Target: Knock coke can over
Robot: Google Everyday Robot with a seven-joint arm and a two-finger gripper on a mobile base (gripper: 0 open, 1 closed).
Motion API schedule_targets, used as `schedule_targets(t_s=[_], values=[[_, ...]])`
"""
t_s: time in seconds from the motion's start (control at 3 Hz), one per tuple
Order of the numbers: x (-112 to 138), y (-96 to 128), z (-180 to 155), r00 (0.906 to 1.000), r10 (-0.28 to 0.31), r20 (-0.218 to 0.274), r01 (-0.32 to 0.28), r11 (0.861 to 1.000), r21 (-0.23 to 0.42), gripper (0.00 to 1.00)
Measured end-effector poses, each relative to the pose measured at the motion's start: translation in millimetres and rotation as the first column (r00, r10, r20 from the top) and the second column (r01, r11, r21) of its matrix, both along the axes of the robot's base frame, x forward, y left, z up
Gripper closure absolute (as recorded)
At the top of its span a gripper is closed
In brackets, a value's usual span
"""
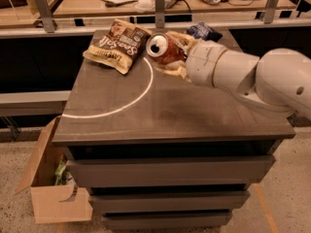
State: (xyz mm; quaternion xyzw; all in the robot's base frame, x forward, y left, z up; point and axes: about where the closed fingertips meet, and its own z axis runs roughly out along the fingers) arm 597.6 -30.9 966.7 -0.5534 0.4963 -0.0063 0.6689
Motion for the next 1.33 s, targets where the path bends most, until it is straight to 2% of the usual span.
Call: schedule_targets(t_s=[0.33,0.67,1.0,1.33], values=[[19,-17,-5,0.9998,-0.006,0.019,0.008,0.995,-0.100,1.00],[36,-32,-14,0.9992,0.033,0.022,-0.028,0.982,-0.185,1.00],[31,-33,-39,0.9876,0.156,-0.015,-0.155,0.958,-0.241,1.00],[25,-26,-60,0.9594,0.278,-0.051,-0.280,0.911,-0.302,1.00]])
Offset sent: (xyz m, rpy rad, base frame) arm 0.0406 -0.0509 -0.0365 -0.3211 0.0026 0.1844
